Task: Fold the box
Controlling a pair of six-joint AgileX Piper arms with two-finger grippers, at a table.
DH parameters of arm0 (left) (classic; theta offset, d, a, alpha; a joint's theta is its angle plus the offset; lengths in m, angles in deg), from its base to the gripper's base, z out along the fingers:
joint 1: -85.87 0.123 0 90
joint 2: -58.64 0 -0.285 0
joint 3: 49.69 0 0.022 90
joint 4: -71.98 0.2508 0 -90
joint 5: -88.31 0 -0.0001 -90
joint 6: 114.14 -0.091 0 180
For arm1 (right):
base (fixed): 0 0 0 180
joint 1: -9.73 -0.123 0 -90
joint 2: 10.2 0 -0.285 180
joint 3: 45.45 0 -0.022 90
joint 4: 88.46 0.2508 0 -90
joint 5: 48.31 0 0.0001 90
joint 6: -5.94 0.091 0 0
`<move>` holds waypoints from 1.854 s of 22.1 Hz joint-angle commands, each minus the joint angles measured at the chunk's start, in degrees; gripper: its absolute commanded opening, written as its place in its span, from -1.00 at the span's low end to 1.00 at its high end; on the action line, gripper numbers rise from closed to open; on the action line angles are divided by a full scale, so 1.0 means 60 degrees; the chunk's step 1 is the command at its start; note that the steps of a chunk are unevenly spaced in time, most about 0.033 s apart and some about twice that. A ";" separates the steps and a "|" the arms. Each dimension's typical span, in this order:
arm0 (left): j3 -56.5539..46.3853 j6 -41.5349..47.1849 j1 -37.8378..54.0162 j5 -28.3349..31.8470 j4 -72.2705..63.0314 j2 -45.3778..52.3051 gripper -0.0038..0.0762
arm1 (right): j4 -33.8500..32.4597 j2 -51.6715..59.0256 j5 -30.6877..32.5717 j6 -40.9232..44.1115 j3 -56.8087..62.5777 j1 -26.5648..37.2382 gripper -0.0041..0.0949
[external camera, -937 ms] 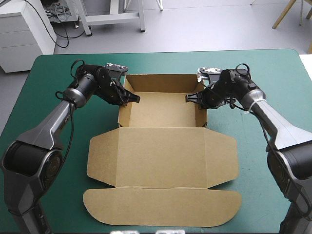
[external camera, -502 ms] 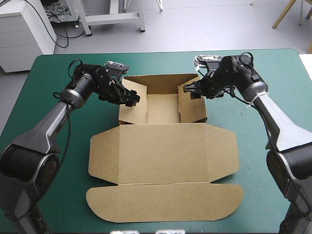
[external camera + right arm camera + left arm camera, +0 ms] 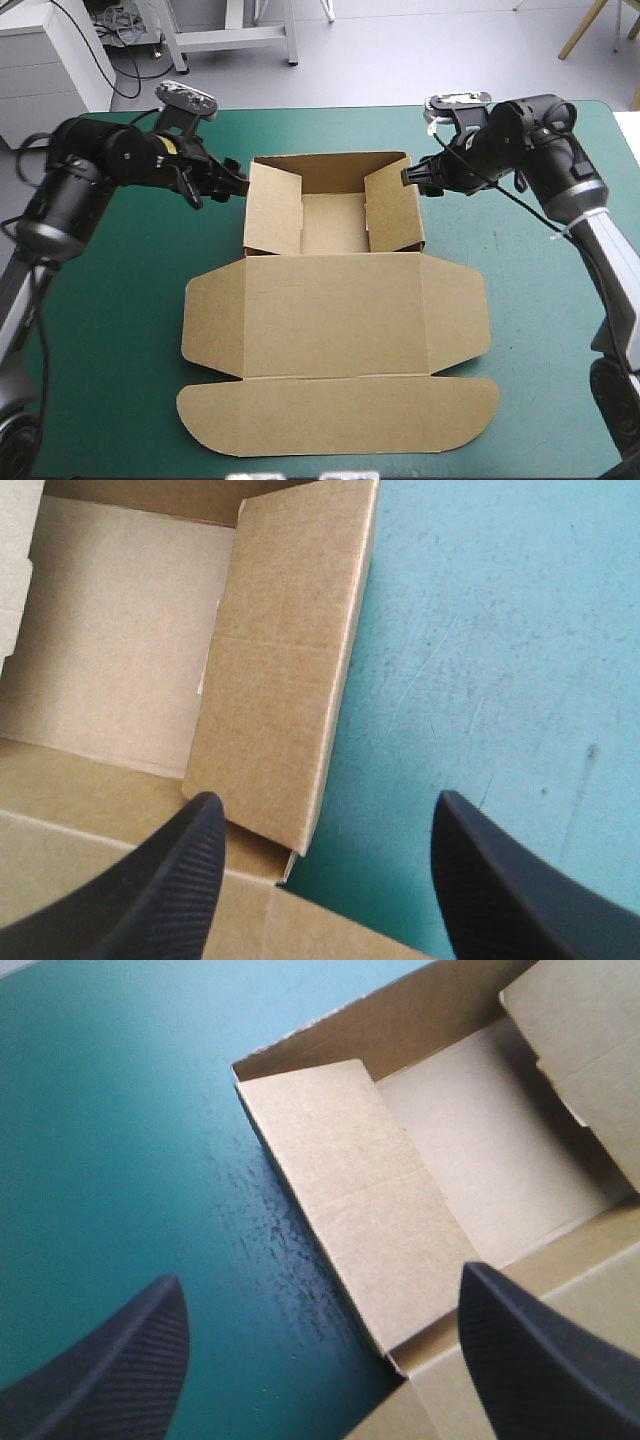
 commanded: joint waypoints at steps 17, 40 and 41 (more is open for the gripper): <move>-0.4371 0.0189 -0.0043 -0.0733 0.0071 0.7306 0.34 | -0.0819 -0.1247 -0.1244 0.0553 -0.0500 -0.0933 0.37; -0.4814 0.0450 -0.0043 -0.0775 0.0508 0.7960 0.33 | -0.2380 -0.2916 -0.0945 0.0755 -0.1064 -0.0745 -0.96; -0.4814 0.0450 -0.0043 -0.0793 0.0508 0.7960 0.33 | -0.2403 -0.2799 -0.0900 0.0669 -0.1064 -0.0435 -0.96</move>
